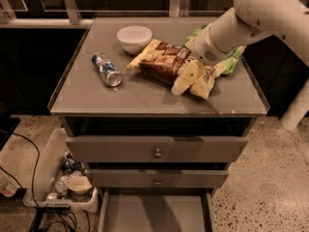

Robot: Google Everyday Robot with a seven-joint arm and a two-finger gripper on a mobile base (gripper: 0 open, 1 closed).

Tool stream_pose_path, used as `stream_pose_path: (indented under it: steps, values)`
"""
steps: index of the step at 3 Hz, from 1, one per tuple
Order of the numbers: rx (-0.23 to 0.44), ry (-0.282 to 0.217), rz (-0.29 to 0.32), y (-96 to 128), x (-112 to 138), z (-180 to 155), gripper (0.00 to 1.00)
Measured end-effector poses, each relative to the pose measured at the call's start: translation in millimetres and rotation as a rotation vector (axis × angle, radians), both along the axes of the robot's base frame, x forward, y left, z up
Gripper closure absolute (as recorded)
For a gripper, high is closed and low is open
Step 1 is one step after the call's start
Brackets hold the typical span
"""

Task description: Place brown chip bag into bottom drawer

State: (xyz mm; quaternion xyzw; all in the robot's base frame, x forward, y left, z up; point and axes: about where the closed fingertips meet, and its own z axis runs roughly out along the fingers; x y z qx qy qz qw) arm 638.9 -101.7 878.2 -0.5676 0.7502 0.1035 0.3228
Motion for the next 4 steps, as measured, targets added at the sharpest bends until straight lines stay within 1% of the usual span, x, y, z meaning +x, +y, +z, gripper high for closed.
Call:
stream_pose_path:
  steps: [1,2,3,4]
  values:
    - [0.003,0.013,0.001,7.8,10.6,-10.5,0.0]
    - [0.004,0.028,-0.019,10.1,17.0,-20.4,0.0]
    - [0.004,0.028,-0.02,10.2,17.1,-20.6,0.17]
    - [0.004,0.028,-0.02,10.2,17.1,-20.6,0.41]
